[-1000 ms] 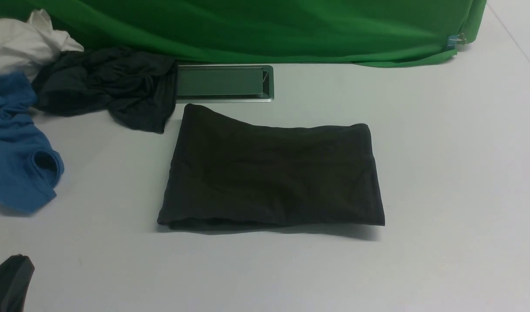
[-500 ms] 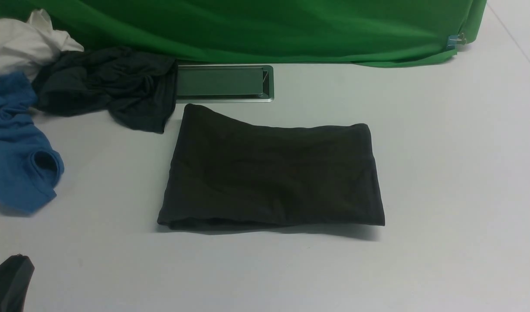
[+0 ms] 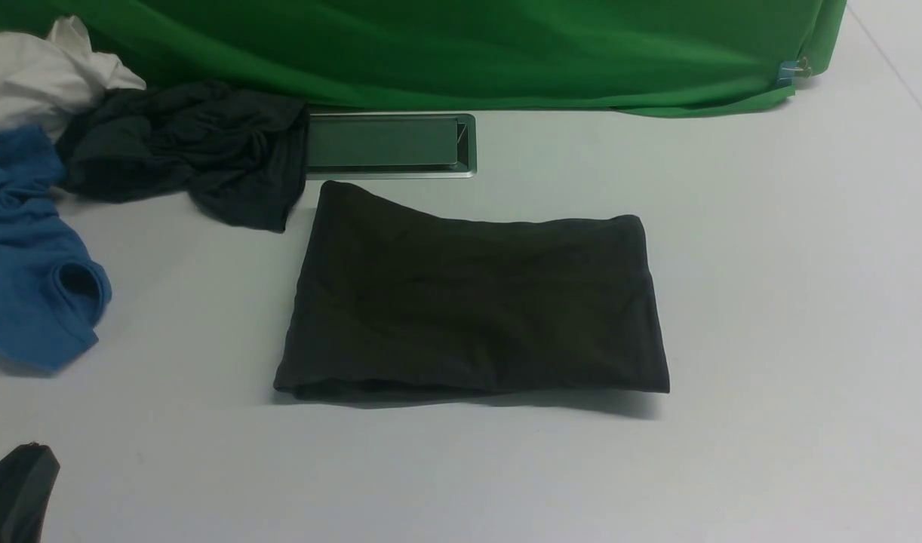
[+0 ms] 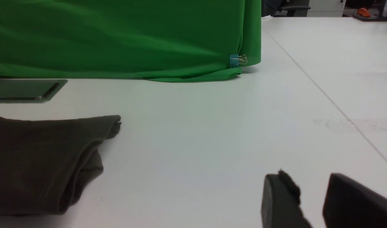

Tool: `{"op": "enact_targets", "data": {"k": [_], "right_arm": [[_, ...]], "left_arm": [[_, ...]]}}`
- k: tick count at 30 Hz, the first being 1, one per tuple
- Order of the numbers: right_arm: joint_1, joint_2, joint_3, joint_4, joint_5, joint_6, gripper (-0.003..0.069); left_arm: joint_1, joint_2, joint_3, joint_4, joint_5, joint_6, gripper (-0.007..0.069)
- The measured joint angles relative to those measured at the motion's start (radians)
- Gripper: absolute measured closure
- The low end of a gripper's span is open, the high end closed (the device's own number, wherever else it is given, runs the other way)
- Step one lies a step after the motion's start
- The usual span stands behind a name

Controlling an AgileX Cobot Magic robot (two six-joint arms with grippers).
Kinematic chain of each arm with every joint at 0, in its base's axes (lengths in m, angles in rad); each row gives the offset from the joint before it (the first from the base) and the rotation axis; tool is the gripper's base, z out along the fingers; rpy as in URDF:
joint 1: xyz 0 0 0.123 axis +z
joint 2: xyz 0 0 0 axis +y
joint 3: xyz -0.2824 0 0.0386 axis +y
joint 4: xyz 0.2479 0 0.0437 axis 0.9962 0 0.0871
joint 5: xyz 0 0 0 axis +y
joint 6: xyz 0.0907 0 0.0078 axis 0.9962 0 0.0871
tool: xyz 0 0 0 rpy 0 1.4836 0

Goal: Fold a long-sleeved shirt on a white desktop.

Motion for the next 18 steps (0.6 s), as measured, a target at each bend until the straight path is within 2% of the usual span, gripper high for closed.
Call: {"op": "enact_targets", "data": {"k": [18], "right_arm": [[0.0, 0.0, 0.0, 0.0, 0.0, 0.0, 0.0418]], "left_arm": [[0.0, 0.0, 0.0, 0.011, 0.0, 0.0, 0.0606]]}}
